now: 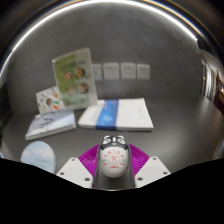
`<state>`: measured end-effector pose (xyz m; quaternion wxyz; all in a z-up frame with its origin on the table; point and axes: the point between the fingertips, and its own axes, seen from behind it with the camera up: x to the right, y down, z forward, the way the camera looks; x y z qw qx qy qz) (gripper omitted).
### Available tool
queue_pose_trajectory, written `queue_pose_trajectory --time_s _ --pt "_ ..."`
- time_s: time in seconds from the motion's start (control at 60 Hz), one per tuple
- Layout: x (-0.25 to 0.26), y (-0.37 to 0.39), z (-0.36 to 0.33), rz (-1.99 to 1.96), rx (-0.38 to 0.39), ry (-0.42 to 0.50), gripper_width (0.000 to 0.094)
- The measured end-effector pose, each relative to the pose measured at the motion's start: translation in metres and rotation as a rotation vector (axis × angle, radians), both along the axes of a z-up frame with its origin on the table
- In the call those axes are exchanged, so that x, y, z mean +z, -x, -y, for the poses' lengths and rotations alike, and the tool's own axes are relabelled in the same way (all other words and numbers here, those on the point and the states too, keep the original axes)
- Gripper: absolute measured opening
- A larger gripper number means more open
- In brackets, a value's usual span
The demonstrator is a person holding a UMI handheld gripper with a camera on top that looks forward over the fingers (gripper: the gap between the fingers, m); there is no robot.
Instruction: Arrange mouse
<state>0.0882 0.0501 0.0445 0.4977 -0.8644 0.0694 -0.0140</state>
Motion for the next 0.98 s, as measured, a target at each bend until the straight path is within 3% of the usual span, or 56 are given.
queue_pose_trajectory --time_s 0.1,0.183,0.333,0.483,0.567,0.6,0.617,0.633,0.7,0.8,0.85,0.983 --pt "0.057 0.081 0.010 0.041 0.029 -0.114 0.0413" --pt "0.073 0.162 0.014 0.033 0.082 -0.154 0.0412" --pt "0.013 0.265 0.015 0.024 0.135 -0.035 0.0411" --pt "-0.048 0.290 0.014 0.037 0.120 0.092 0.0413" --pt "-0.050 0.290 0.012 0.072 0.125 0.087 0.0418" --pt "-0.051 0.291 0.012 0.072 0.129 0.097 0.0454" --pt "-0.051 0.291 0.012 0.071 0.130 0.101 0.0526" --pt "-0.051 0.291 0.012 0.072 0.132 0.102 0.0494" --pt "-0.051 0.291 0.013 0.074 0.155 0.113 0.0559" --pt "-0.047 0.293 0.032 0.009 0.198 0.145 0.0890" --pt "-0.040 0.290 0.044 -0.013 0.206 0.140 0.0817" --pt "-0.023 0.261 0.087 -0.048 0.216 0.130 0.0843"
